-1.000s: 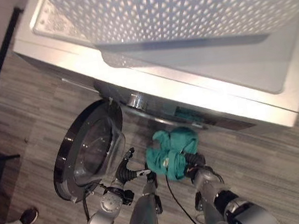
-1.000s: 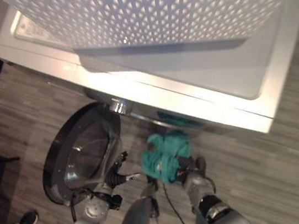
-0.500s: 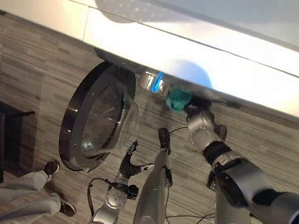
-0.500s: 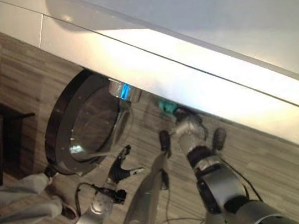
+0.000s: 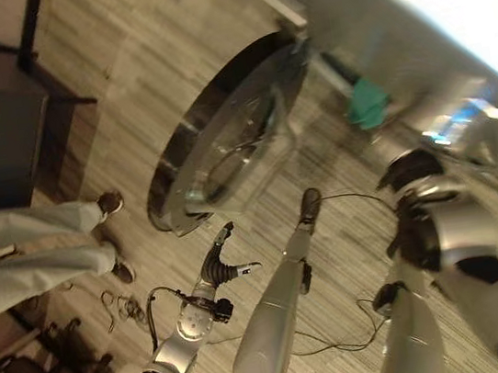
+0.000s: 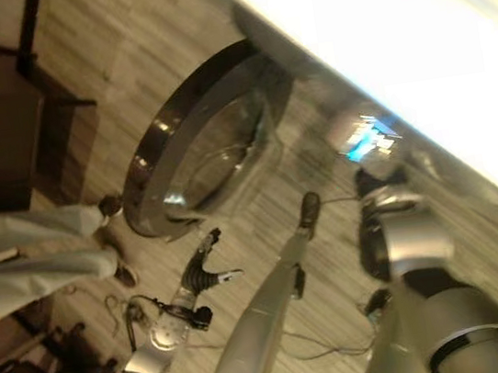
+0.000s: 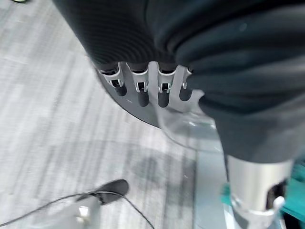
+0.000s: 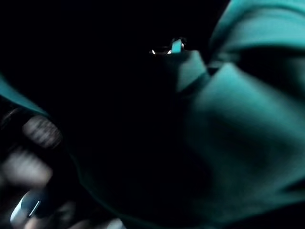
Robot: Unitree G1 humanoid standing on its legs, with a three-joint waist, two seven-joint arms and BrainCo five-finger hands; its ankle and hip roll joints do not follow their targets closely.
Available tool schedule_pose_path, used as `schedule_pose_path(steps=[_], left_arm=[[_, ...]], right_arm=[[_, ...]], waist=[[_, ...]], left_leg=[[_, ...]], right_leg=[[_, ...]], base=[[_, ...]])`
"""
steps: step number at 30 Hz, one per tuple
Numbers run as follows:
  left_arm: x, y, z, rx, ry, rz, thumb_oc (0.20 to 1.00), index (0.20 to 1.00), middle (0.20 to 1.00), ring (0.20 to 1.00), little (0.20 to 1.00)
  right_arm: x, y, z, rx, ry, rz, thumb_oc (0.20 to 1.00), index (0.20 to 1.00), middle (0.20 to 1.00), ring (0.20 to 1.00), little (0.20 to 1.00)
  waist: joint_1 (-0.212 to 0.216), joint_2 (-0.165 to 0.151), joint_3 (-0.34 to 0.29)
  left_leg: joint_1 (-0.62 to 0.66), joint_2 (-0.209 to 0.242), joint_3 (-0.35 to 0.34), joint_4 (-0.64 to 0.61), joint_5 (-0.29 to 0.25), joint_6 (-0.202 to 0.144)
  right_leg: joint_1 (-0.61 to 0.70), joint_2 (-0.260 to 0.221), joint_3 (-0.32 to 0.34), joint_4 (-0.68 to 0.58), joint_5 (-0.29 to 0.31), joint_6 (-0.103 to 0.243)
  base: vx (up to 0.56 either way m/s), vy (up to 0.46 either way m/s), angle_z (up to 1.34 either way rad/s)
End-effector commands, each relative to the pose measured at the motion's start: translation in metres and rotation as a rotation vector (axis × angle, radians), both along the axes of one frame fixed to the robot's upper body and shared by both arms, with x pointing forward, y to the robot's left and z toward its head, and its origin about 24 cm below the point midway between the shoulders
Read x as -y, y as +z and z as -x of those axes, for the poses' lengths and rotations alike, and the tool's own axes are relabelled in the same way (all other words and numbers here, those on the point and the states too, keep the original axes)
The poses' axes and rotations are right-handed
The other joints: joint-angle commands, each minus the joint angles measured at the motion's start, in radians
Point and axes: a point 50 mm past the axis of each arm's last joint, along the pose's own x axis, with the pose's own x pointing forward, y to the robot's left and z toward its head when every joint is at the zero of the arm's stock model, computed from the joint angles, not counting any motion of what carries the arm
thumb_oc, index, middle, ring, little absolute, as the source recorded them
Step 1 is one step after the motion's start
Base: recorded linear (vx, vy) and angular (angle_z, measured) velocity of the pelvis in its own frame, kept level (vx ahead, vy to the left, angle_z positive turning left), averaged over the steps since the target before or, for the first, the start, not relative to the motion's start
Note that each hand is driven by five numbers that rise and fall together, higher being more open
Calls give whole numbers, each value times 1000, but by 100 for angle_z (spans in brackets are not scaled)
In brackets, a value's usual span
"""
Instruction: Grab the laundry basket,head to the washer,open it,put in the laundry and shut it.
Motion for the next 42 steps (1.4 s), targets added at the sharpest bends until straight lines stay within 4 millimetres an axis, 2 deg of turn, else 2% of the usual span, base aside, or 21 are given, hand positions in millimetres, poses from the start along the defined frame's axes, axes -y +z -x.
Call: schedule_pose_path(steps=[1, 3, 5, 6, 8, 10, 11, 12, 14, 16, 20, 22, 26, 32, 33, 34, 35, 36, 39, 41, 42], left_arm=[[-4, 12, 0, 54, -64, -2, 1000, 1000, 1000, 1000, 1000], [-8, 7, 3, 22, -50, 3, 1000, 1000, 1000, 1000, 1000], [-10, 3, 5, -4, -42, 4, 1000, 1000, 1000, 1000, 1000], [-10, 1, 5, -15, -41, 0, 1000, 1000, 1000, 1000, 1000], [-12, 0, 6, -16, -35, -11, 1000, 1000, 1000, 1000, 1000], [-13, 1, 7, -10, -35, -8, 1000, 1000, 1000, 1000, 1000], [-12, 4, 7, 4, -39, 0, 1000, 1000, 1000, 1000, 1000], [-16, 7, 7, 20, -33, 1, 1000, 1000, 1000, 1000, 1000], [-18, 11, 6, 31, -23, 3, 1000, 1000, 1000, 1000, 1000], [-18, 12, 3, 39, 6, 9, 1000, 1000, 1000, 1000, 1000], [-15, 15, -3, 72, 41, 12, 1000, 1000, 1000, 1000, 1000], [-16, 16, -5, 82, 62, 3, 1000, 1000, 1000, 1000, 1000], [-17, 15, -7, 84, 90, 2, 1000, 1000, 1000, 1000, 1000], [-24, 12, -9, 73, 147, -25, 1000, 1000, 1000, 1000, 1000], [-24, 11, -9, 71, 148, -25, 1000, 1000, 1000, 1000, 1000], [-29, 10, -11, 68, 176, -33, 1000, 1000, 1000, 1000, 1000], [-30, 10, -10, 67, 185, -35, 1000, 1000, 1000, 1000, 1000], [-34, 6, -10, 56, 205, -49, 1000, 1000, 1000, 1000, 1000], [-43, -4, -7, 14, 237, -82, 1000, 1000, 1000, 1000, 1000], [-51, -14, -2, -28, 257, -113, 1000, 1000, 1000, 1000, 1000], [-51, -15, -2, -30, 258, -113, 1000, 1000, 1000, 1000, 1000]], right_arm=[[13, 123, 64, 328, -258, 390, 200, 200, 200, 200, 200], [8, 163, 100, 463, -372, 547, 200, 200, 200, 200, 200], [-10, 184, 132, 585, -482, 671, 200, 200, 200, 200, 200], [-17, 186, 142, 594, -552, 722, 200, 200, 200, 200, 200], [-25, 182, 146, 494, -721, 795, 200, 200, 200, 200, 200], [-27, 176, 135, 391, -768, 831, 200, 200, 200, 200, 200], [-22, 169, 120, 299, -735, 844, 482, 482, 482, 482, 482], [-9, 156, 92, 113, -656, 876, 1000, 1000, 1000, 1000, 1000], [-8, 140, 68, -44, -599, 957, 1000, 1000, 1000, 1000, 1000], [-24, 99, 42, -192, -556, 1067, 1000, 1000, 1000, 1000, 1000], [-52, 36, 22, -319, -479, 1124, 1000, 1000, 1000, 1000, 1000], [-67, 8, 18, -356, -424, 1174, 1000, 1000, 1000, 1000, 1000], [-107, -65, 18, -419, -203, 1331, 1000, 1000, 1000, 1000, 1000], [-162, -161, 49, -450, 215, 1530, 1000, 1000, 1000, 1000, 1000], [-162, -162, 49, -451, 219, 1531, 1000, 1000, 1000, 1000, 1000], [-169, -190, 65, -472, 334, 1629, 1000, 1000, 1000, 1000, 1000], [-171, -202, 72, -482, 384, 1663, 1000, 1000, 1000, 1000, 1000], [-171, -231, 85, -541, 480, 1758, 1000, 1000, 1000, 1000, 1000], [-156, -279, 110, -696, 603, 1877, 1000, 1000, 1000, 1000, 1000], [-142, -305, 127, -804, 673, 1910, 1000, 1000, 1000, 1000, 1000], [-142, -305, 127, -806, 675, 1911, 1000, 1000, 1000, 1000, 1000]], waist=[[11, 16, -70], [17, 4, -79], [7, -1, -87], [-1, -5, -89], [-8, -11, -91], [-7, -11, -90], [-4, -10, -88], [2, -11, -88], [-2, -9, -79], [-16, -8, -63], [-44, -15, -36], [-57, -28, -27], [-95, -63, -10], [-164, -147, -5], [-166, -147, -6], [-188, -179, -12], [-199, -193, -16], [-220, -226, -31], [-253, -272, -57], [-270, -298, -72], [-270, -302, -75]], left_leg=[[-102, -63, -2, 32, -56, -37], [-119, -62, -10, 32, -54, -38], [-136, -62, -15, 28, -51, -38], [-140, -62, -18, 28, -51, -37], [-148, -64, -23, 30, -51, -36], [-149, -65, -24, 31, -51, -35], [-148, -64, -25, 31, -51, -35], [-145, -58, -23, 29, -51, -35], [-138, -51, -12, 25, -51, -35], [-122, -41, 0, 22, -53, -32], [-92, -31, 13, 24, -57, -29], [-75, -25, 18, 25, -59, -29], [-39, -7, 30, 16, -58, -31], [9, 25, 54, -4, -50, -41], [11, 25, 54, -5, -50, -41], [30, 37, 60, -12, -47, -46], [43, 42, 64, -15, -46, -50], [69, 55, 68, -22, -46, -55], [128, 76, 84, -22, -59, -55], [161, 90, 105, -13, -53, -40], [175, 91, 101, -16, -74, -47]], right_leg=[[35, -61, 7, 254, -244, 31], [13, -60, 6, 269, -248, 33], [-11, -56, 10, 280, -253, 32], [-17, -53, 13, 286, -255, 30], [-20, -52, 14, 290, -260, 27], [-20, -50, 12, 289, -262, 26], [-20, -50, 10, 290, -262, 26], [-23, -50, 13, 294, -265, 23], [-23, -47, 22, 292, -265, 19], [-12, -41, 28, 282, -266, 13], [17, -29, 37, 263, -264, 4], [36, -22, 39, 244, -257, 1], [73, -5, 44, 204, -242, -5], [134, 26, 49, 124, -205, -8], [137, 27, 48, 121, -204, -8], [159, 35, 48, 100, -193, -9], [177, 40, 46, 82, -186, -8], [215, 49, 45, 56, -179, -6], [274, 63, 62, 20, -162, -2], [303, 68, 70, 1, -133, -1], [314, 69, 80, 0, -149, 3]], base=[[38, -14, 24], [43, -10, 15], [50, 1, 9], [46, -17, 7], [32, -37, 7], [14, -25, 6], [0, 0, 0], [12, 6, -3], [12, 23, -10], [11, 29, -9], [-6, 7, -10], [-19, -13, -25], [-33, -10, -21], [-51, -21, -15], [-60, -53, -14], [-56, -61, -14], [-84, -111, -16], [-54, -80, -16], [-24, -28, -12], [-30, 22, -17], [-58, 43, -50]])
